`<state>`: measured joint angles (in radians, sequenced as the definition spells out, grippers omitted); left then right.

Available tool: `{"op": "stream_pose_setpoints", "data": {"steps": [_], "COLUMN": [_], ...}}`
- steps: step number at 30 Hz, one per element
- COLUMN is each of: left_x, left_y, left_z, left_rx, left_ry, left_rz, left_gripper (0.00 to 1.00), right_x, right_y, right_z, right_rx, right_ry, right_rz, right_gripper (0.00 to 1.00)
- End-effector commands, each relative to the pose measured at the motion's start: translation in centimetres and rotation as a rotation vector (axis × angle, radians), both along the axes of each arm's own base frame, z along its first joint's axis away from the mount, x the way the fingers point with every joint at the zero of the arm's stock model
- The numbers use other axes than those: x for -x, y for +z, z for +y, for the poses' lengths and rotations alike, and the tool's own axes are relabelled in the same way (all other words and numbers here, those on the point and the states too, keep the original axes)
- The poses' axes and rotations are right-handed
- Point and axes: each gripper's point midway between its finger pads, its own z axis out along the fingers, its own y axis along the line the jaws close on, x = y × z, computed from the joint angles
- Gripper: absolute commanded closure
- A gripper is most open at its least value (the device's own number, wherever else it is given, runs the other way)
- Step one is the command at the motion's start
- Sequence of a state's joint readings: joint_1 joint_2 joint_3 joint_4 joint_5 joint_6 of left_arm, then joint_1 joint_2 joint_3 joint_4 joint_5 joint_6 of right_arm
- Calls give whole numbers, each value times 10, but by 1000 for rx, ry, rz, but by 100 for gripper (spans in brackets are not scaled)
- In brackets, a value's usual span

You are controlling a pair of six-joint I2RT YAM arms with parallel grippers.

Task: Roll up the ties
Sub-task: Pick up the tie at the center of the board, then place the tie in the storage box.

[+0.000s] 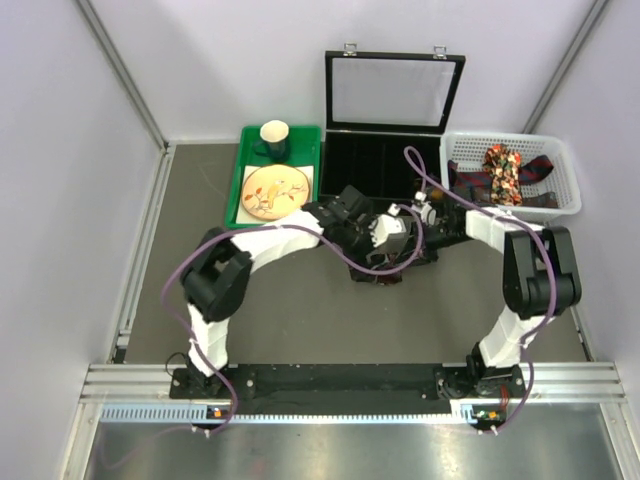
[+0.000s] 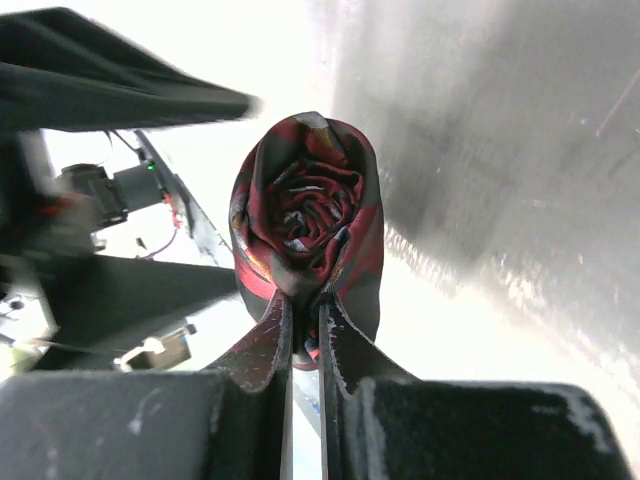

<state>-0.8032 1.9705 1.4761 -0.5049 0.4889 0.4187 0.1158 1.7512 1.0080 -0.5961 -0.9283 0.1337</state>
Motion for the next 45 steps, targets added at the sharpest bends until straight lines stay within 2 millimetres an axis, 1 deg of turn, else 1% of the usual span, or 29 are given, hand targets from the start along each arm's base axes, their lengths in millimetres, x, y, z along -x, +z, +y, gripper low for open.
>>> {"op": "stream_pose_setpoints", "data": {"steps": [1, 3, 4, 5, 6, 7, 8, 9, 10, 11, 12, 14, 15, 17, 18, 21, 26, 27, 29, 31, 32, 33, 34, 35, 37, 39, 40, 43, 45], "left_x": [9, 18, 13, 15, 8, 9, 9, 7, 8, 7, 5, 4, 0, -2, -6, -8, -8, -7, -8, -6, -6, -5, -6, -8, -9, -9, -11, -13, -14], "left_y": [70, 78, 91, 93, 98, 107, 111, 121, 125, 129, 135, 137, 137, 135, 135, 136, 139, 140, 140, 139, 139, 137, 136, 135, 133, 133, 135, 135, 135], "left_z": [39, 52, 65, 72, 83, 90, 96, 104, 109, 112, 118, 123, 129, 131, 134, 135, 137, 137, 139, 139, 140, 141, 142, 143, 146, 148, 148, 151, 154], "left_rx": [67, 104, 134, 146, 166, 184, 200, 257, 280, 301, 350, 385, 396, 419, 430, 464, 498, 504, 506, 512, 514, 511, 511, 507, 507, 514, 524, 535, 543], "left_ry": [62, 73, 101, 113, 150, 167, 178, 183, 191, 207, 214, 223, 243, 249, 265, 284, 317, 317, 337, 344, 349, 355, 362, 374, 388, 396, 409, 427, 436], "left_rz": [2, 49, 42, 59, 74, 87, 111, 156, 190, 225, 271, 336, 352, 395, 405, 424, 409, 395, 393, 391, 386, 384, 375, 374, 370, 374, 384, 401, 404], "left_gripper": [1, 1, 1, 1, 1, 1, 1, 1, 1, 1, 1, 1, 1, 1, 1, 1, 1, 1, 1, 1, 1, 1, 1, 1, 1, 1, 1, 1, 1], "right_x": [-6, -11, -9, -12, -23, -21, -27, -43, -45, -54, -74, -94, -110, -132, -142, -163, -177, -177, -185, -196, -201, -205, -210, -215, -221, -224, -226, -232, -233], "right_y": [37, 47, 56, 62, 75, 82, 91, 111, 120, 131, 158, 184, 213, 233, 252, 267, 262, 249, 247, 226, 232, 227, 204, 209, 191, 184, 174, 167, 154], "right_z": [-7, -11, -14, -20, -25, -30, -36, -44, -49, -53, -62, -71, -79, -85, -90, -94, -81, -77, -71, -68, -67, -66, -66, -65, -62, -59, -57, -51, -45], "right_rx": [40, 64, 75, 90, 116, 136, 162, 212, 243, 279, 352, 427, 499, 584, 651, 770, 891, 883, 927, 918, 927, 924, 904, 929, 911, 913, 914, 931, 919], "right_ry": [35, 48, 46, 60, 83, 96, 105, 137, 162, 182, 206, 234, 255, 315, 318, 418, 686, 753, 852, 913, 930, 954, 1007, 1040, 1098, 1165, 1201, 1260, 1295], "right_rz": [-177, -243, -253, -293, -378, -385, -426, -544, -571, -636, -773, -898, -1025, -1159, -1228, -1368, -1540, -1517, -1537, -1488, -1505, -1492, -1431, -1447, -1414, -1424, -1412, -1411, -1382], "right_gripper": [100, 100, 100, 100, 100, 100, 100, 100, 100, 100, 100, 100, 100, 100, 100, 100, 100, 100, 100, 100, 100, 100, 100, 100, 100, 100, 100, 100, 100]}}
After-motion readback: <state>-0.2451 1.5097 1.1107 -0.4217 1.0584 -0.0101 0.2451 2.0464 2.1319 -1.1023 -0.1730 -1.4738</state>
